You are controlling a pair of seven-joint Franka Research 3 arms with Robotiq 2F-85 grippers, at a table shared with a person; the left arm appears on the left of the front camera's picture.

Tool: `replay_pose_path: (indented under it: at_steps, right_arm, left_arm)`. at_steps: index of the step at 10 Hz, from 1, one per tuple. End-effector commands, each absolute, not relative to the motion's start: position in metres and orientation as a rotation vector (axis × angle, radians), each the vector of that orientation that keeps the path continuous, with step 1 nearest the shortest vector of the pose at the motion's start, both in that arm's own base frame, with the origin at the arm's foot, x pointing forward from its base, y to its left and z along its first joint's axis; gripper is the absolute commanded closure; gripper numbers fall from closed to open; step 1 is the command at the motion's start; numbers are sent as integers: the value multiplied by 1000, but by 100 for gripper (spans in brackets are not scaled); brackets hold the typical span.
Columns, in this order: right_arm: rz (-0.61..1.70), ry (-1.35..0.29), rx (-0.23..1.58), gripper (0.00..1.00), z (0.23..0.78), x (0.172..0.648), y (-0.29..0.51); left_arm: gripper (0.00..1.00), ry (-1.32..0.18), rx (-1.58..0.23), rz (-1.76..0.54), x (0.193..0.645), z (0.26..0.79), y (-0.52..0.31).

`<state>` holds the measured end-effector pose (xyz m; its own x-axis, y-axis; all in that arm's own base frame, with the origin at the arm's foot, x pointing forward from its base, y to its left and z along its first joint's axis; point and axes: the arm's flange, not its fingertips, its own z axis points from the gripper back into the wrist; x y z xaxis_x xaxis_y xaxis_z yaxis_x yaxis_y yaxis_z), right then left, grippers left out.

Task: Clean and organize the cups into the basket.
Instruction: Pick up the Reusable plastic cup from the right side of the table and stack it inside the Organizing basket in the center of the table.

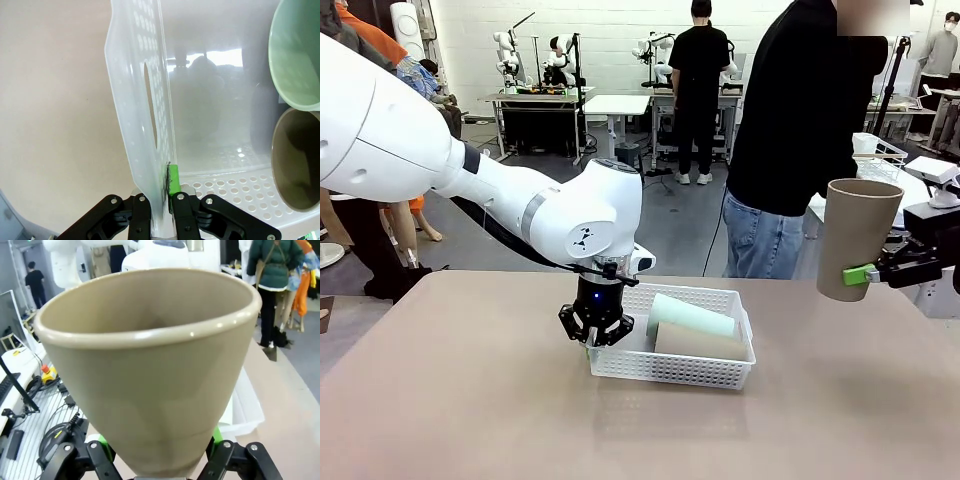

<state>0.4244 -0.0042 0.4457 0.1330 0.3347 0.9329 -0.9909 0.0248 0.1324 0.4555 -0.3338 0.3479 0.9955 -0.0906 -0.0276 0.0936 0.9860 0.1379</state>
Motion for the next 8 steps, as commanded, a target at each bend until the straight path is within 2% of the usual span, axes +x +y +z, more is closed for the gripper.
replay_pose_path:
  at_steps: [1, 5, 6, 7, 8]
  right_arm:
    - [1278, -882, 1028, 100, 439, 432, -9]
    - [1278, -882, 1028, 100, 439, 432, -9]
    - [1257, -868, 1017, 20, 437, 428, -8]
    - [1377, -747, 762, 20, 464, 417, 28]
    - [1456, -607, 589, 20, 486, 411, 65]
  left_arm:
    - [100, 29, 149, -101, 452, 343, -334]
    - [100, 29, 149, -101, 452, 343, -334]
    - [100, 29, 149, -101, 452, 343, -334]
    - [100, 29, 149, -101, 452, 343, -334]
    - [100, 29, 149, -101, 452, 343, -334]
